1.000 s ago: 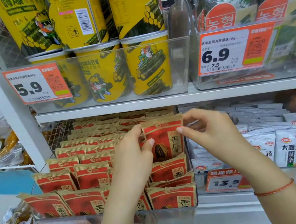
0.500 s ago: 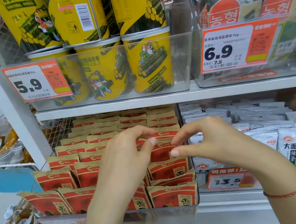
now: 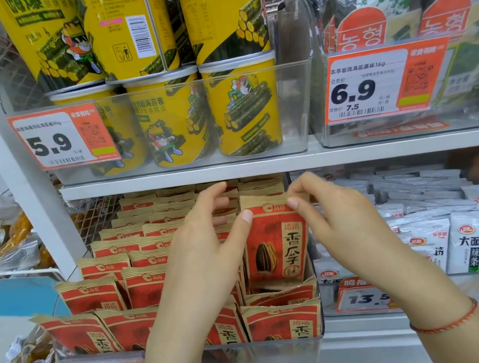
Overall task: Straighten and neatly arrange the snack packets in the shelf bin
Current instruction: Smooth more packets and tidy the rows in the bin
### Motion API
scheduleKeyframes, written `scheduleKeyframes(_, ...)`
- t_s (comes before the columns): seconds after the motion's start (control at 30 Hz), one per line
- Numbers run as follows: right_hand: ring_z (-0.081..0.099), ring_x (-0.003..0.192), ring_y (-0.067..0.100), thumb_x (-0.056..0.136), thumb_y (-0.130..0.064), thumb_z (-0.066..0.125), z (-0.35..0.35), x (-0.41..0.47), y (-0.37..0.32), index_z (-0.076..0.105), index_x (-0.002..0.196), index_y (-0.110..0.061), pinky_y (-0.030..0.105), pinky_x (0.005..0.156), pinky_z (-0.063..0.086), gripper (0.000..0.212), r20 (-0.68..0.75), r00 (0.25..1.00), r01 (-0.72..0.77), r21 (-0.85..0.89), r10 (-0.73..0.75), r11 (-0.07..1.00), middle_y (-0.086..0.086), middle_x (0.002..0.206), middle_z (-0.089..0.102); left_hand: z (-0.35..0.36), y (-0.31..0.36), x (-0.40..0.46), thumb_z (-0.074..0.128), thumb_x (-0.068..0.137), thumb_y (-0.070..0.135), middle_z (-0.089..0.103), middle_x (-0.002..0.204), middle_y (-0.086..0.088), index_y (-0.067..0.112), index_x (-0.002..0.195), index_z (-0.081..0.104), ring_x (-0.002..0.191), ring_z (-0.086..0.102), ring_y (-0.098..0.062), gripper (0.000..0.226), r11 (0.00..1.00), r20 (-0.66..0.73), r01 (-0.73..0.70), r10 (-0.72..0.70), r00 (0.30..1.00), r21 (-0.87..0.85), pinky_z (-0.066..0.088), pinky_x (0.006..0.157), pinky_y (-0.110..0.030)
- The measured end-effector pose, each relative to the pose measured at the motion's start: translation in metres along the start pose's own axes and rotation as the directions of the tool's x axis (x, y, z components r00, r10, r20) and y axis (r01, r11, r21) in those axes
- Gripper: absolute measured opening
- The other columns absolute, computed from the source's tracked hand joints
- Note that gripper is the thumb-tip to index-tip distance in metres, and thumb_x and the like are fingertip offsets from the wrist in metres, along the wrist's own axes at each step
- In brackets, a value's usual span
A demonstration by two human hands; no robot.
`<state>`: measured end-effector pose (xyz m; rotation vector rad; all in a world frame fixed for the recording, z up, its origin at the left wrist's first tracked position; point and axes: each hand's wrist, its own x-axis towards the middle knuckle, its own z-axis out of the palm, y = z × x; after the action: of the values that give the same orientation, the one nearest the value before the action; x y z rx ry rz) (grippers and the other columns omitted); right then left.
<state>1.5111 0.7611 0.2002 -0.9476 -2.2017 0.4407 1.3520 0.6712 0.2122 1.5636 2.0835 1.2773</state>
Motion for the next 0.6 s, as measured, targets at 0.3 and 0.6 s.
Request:
scheduleKeyframes(0.3,0.054,0.061,0.003,0.097,-0.014,0.053,-0.026,-0.002,-0.022,0.057,0.09,-0.023,0.017,0.056,0.042,0.012,-0.343,0.939,0.193,0.503,-0.01,0.843,-0.009,0.068,0.061,0.004,0.0,0.001,0.062,0.091,0.042,0.07,0.106,0.023,0.035,0.111,0.064,0.103,0.063,0.005,0.022,0.985,0.169,-0.054,0.082,0.982,-0.163,0.052,0.094,-0.036)
scheduleKeyframes(0.6,0.068,0.066,0.008,0.085,-0.033,0.048,-0.034,0.002,-0.022,0.071,0.081,-0.022,0.016,0.059,0.052,0.026,-0.003,0.98,-0.118,0.797,0.199,0.592,-0.004,0.075,0.073,0.007,0.015,-0.003,0.058,0.081,0.04,0.075,0.102,0.006,0.022,0.108,0.067,0.098,0.07,-0.009,0.034,0.862,0.059,-0.043,0.084,0.995,-0.505,0.056,0.087,-0.031)
